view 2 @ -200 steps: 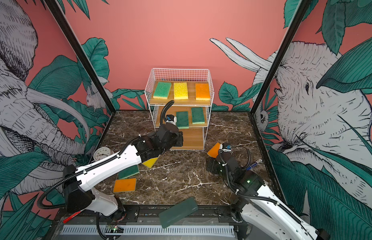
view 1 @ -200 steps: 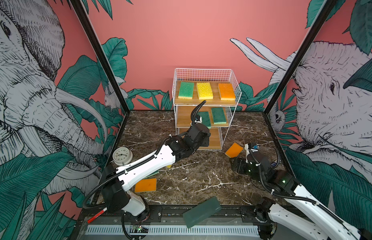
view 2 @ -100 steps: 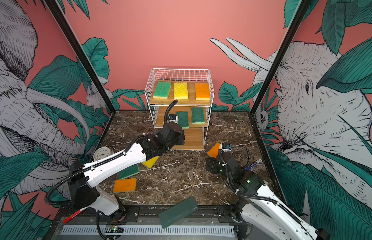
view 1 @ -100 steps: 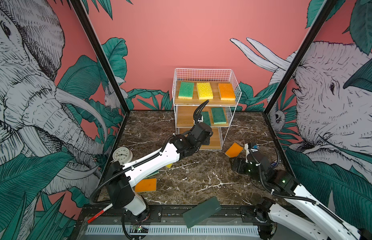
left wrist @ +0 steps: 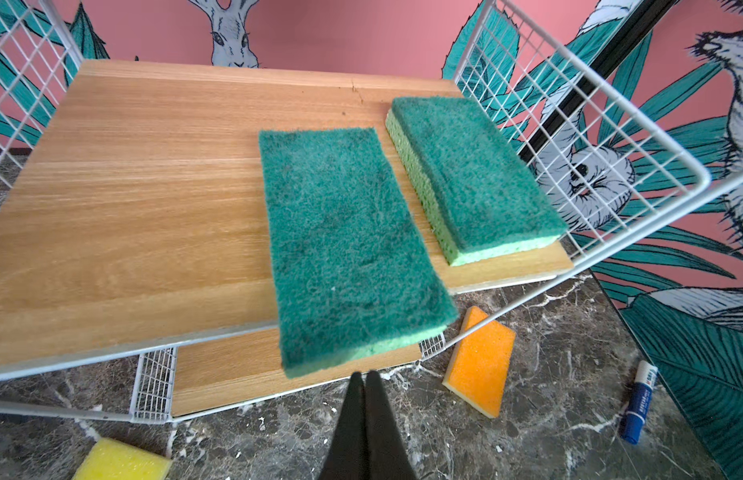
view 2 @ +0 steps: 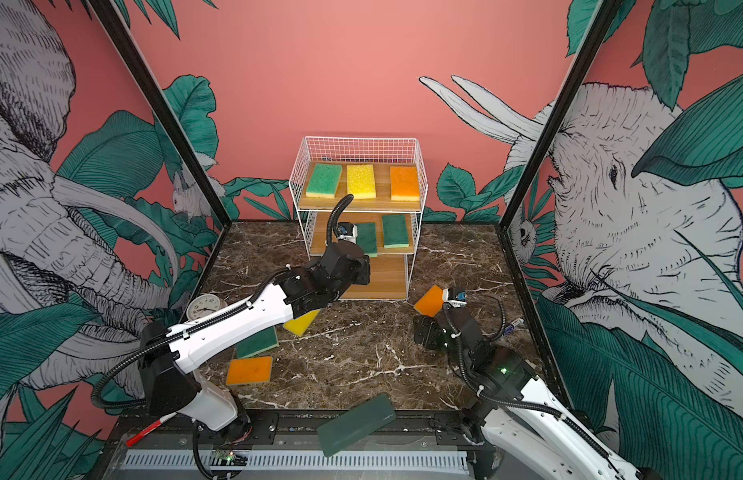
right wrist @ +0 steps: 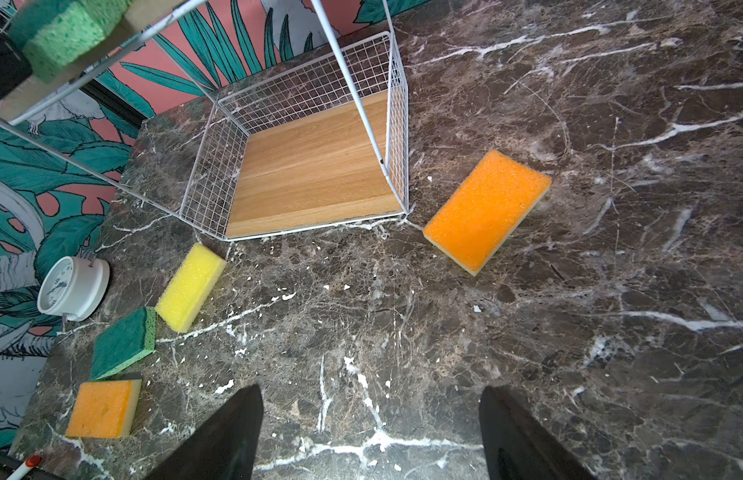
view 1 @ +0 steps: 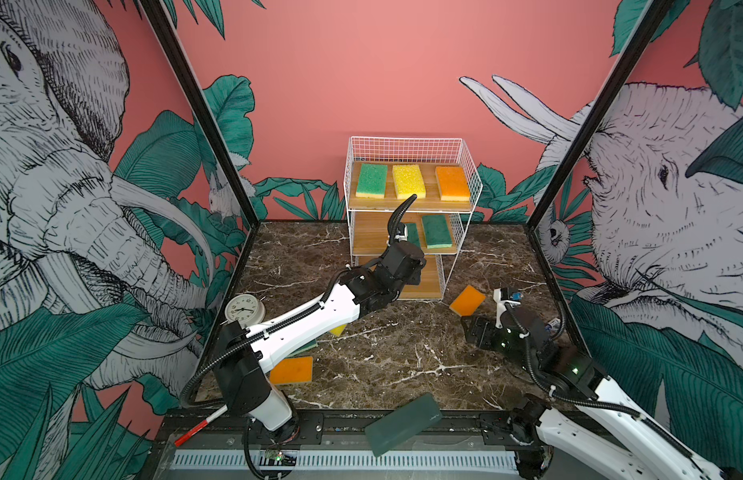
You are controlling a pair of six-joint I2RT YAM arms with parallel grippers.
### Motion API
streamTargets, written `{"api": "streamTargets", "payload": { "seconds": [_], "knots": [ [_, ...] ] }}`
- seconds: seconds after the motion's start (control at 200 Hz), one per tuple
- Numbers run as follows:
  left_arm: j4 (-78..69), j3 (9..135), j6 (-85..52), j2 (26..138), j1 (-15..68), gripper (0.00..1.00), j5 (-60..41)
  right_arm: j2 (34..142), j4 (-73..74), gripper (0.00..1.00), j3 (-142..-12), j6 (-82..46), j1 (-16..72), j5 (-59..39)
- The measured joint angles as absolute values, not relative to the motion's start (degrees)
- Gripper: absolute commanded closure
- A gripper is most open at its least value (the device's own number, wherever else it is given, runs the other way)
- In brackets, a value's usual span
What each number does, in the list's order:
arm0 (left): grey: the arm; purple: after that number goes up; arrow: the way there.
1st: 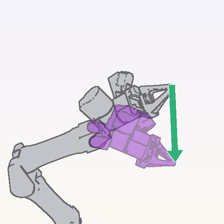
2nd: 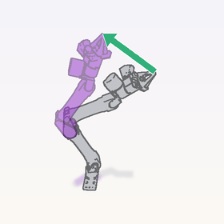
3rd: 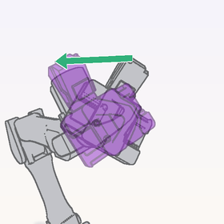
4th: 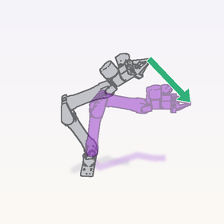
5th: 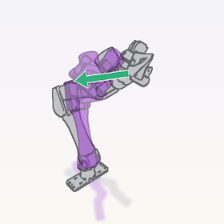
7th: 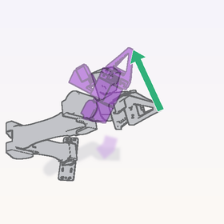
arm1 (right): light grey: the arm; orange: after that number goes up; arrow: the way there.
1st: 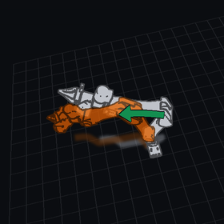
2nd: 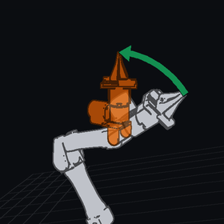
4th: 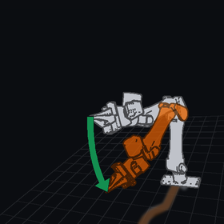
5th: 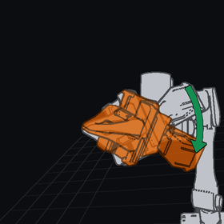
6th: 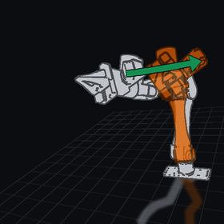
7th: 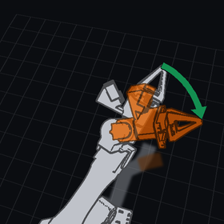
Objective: Place and organize the cleaning sponges onto the shelf
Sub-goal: 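Raise the open left gripper away from the placed pad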
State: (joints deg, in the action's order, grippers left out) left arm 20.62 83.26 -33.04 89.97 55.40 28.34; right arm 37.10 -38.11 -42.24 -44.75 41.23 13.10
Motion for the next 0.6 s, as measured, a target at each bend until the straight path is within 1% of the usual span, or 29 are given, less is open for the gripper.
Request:
{"api": "streamTargets", "payload": {
  "seconds": [0.285, 0.6],
  "knots": [
    [19.29, 84.42, -31.44, 92.29, 55.18, 1.0, 29.21, 37.1, -38.11, 0.16, -42.24, -44.75, 41.23, 13.1],
    [17.19, 84.4, -31.0, 92.44, 55.07, 1.0, 31.64, 37.56, -37.95, 0.15, -42.24, -44.75, 41.23, 13.08]
  ]
}}
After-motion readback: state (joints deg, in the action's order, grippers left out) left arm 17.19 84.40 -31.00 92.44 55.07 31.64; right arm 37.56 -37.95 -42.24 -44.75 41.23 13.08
